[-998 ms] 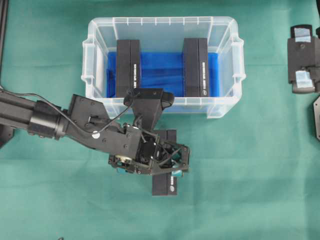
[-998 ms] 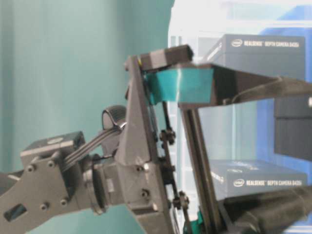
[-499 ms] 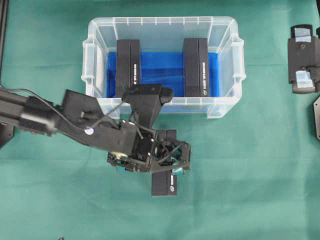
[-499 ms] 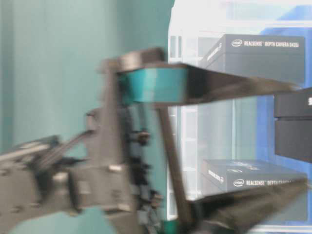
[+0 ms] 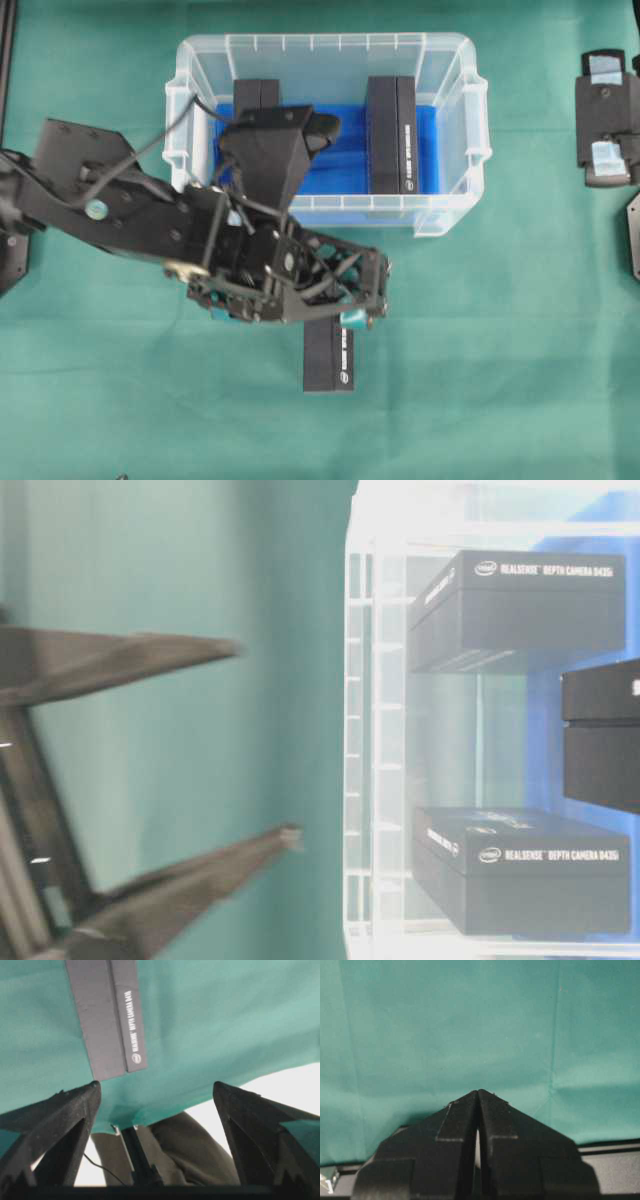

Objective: Take the box out of the case with the left arm.
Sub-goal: 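Carry the box forward out of the case and lower it onto the table, then open the left gripper, release the box, and retract left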

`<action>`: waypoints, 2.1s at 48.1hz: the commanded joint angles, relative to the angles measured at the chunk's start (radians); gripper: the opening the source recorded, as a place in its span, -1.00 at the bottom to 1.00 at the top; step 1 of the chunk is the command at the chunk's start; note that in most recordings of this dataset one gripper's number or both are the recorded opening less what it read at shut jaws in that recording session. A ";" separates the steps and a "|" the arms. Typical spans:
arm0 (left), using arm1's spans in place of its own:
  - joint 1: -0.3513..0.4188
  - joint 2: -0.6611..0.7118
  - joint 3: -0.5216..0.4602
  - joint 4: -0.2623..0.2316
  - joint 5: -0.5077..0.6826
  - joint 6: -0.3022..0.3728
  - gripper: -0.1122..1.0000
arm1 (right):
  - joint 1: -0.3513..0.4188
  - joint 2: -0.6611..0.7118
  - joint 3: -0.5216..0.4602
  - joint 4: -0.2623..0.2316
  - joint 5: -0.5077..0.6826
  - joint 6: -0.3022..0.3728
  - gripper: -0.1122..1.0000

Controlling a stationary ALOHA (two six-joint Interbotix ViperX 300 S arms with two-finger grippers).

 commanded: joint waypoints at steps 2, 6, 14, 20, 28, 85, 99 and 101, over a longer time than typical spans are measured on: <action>0.005 -0.029 -0.032 0.009 0.009 0.009 0.97 | 0.000 -0.005 -0.009 -0.002 -0.003 0.002 -0.80; 0.005 -0.034 -0.025 0.009 0.015 0.014 0.97 | 0.000 -0.003 -0.009 -0.002 -0.003 0.002 -0.80; 0.002 -0.074 0.032 0.009 0.034 0.014 0.97 | 0.000 -0.005 -0.009 -0.002 -0.003 0.002 -0.80; -0.002 -0.138 0.110 0.009 0.037 0.015 0.96 | 0.000 -0.005 -0.009 -0.002 -0.002 0.002 -0.80; -0.012 -0.236 0.233 0.009 0.037 0.015 0.96 | 0.000 -0.005 -0.009 -0.002 -0.002 0.000 -0.80; 0.209 -0.683 0.646 0.023 0.156 0.259 0.96 | 0.000 -0.005 -0.008 0.000 0.017 -0.003 -0.80; 0.462 -0.678 0.640 0.020 0.160 0.457 0.96 | 0.000 -0.005 -0.006 -0.002 0.017 -0.003 -0.80; 0.483 -0.676 0.638 0.020 0.160 0.479 0.96 | 0.000 -0.005 -0.006 -0.002 0.017 -0.003 -0.80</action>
